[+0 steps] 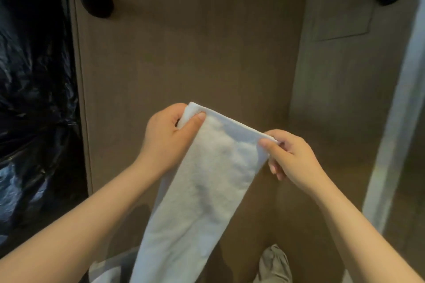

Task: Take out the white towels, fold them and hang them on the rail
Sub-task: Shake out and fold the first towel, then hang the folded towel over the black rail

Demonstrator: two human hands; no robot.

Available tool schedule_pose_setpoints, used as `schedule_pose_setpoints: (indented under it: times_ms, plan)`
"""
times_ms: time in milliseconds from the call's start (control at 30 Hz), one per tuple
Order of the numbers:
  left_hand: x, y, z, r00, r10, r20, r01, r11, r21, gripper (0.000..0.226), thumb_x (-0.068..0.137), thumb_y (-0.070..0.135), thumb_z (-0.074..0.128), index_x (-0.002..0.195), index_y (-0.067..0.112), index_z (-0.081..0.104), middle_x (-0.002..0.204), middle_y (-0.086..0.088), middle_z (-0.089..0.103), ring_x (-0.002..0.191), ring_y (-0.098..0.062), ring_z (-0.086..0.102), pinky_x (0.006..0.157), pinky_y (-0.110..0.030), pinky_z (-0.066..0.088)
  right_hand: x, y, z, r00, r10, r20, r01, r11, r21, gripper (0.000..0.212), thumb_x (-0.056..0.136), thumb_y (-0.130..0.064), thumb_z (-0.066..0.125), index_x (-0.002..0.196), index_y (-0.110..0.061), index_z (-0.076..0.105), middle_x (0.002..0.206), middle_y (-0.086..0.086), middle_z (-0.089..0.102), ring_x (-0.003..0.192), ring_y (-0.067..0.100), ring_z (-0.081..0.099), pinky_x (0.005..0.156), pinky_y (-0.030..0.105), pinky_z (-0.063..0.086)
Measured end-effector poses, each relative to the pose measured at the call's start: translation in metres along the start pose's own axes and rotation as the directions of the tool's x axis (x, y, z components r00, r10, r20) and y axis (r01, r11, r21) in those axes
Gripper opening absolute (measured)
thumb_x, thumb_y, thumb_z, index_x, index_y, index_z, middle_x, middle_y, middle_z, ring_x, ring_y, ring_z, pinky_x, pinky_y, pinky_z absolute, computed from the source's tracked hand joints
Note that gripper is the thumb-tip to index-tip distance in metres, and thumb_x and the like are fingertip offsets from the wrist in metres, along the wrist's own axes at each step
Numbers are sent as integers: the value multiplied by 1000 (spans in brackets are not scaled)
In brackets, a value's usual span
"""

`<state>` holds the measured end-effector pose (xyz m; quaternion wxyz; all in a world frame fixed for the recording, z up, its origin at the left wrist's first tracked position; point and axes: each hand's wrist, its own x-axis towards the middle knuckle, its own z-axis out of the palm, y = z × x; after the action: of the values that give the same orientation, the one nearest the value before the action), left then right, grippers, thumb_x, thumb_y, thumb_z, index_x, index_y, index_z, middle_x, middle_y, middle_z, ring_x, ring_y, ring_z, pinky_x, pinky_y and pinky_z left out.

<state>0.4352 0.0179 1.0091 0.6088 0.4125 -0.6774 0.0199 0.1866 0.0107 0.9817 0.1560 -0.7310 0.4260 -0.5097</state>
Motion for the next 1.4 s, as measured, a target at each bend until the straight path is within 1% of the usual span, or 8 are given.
schedule_pose_setpoints:
  times_ms: [167, 367, 500, 633, 867, 1033, 1133, 1400]
  plan:
    - [17, 61, 71, 997, 48, 53, -41, 992, -120, 46, 84, 44, 57, 67, 1, 53, 60, -4, 47, 54, -6, 39, 50, -24, 30, -1, 21, -99, 989, 116, -92, -86, 956, 281, 16, 97, -24, 59, 102, -11, 67, 52, 3, 58, 38, 11, 47, 38, 18, 38]
    - [30, 111, 163, 981, 110, 161, -96, 991, -92, 51, 89, 51, 55, 70, 5, 61, 67, -12, 59, 60, -27, 51, 55, -42, 41, -2, 47, -201, 937, 211, -279, -106, 932, 348, 10, 90, -21, 68, 94, -12, 67, 63, 6, 71, 50, 12, 65, 44, 17, 47]
    - [42, 135, 219, 975, 63, 213, -38, 992, -123, 51, 92, 47, 57, 72, 0, 61, 63, -16, 58, 48, -13, 44, 52, -33, 34, 2, 66, -250, 902, 235, -362, -112, 937, 331, 12, 89, -23, 69, 94, -12, 68, 70, 4, 74, 59, 12, 71, 48, 16, 51]
    - [63, 149, 268, 961, -24, 275, 90, 969, -230, 45, 94, 42, 56, 73, 3, 65, 43, -4, 55, 34, -11, 45, 39, -18, 35, 20, 90, -281, 881, 248, -402, -100, 930, 353, 13, 89, -20, 69, 94, -9, 69, 70, 7, 74, 57, 11, 69, 49, 17, 52]
    - [109, 142, 340, 926, -103, 363, 272, 849, -452, 37, 95, 29, 60, 88, -7, 66, 52, -9, 57, 40, -12, 54, 36, -18, 39, 72, 147, -304, 845, 234, -481, -55, 932, 357, 10, 91, -20, 68, 90, -10, 68, 69, 4, 74, 57, 12, 70, 46, 16, 50]
    - [151, 139, 376, 941, -114, 320, 288, 767, -573, 24, 93, 26, 62, 88, 3, 67, 71, -17, 73, 73, -33, 74, 45, -19, 52, 138, 180, -315, 812, 189, -552, 38, 927, 374, 12, 90, -18, 69, 93, -7, 68, 69, 5, 74, 60, 16, 72, 44, 18, 49]
    - [180, 140, 394, 961, -129, 244, 256, 750, -609, 20, 93, 22, 64, 92, 3, 69, 77, -19, 74, 69, -28, 74, 47, -21, 54, 177, 195, -320, 802, 70, -593, 166, 928, 333, 11, 91, -15, 67, 97, -6, 67, 71, 5, 75, 64, 18, 73, 48, 20, 52]
    - [243, 142, 431, 998, -23, -50, -5, 874, -487, 20, 94, 25, 62, 89, 7, 70, 80, -12, 75, 74, -23, 75, 64, -31, 61, 276, 221, -344, 768, -189, -611, 459, 828, 321, 4, 93, -10, 63, 96, -12, 65, 78, 5, 75, 74, 22, 74, 66, 28, 55]
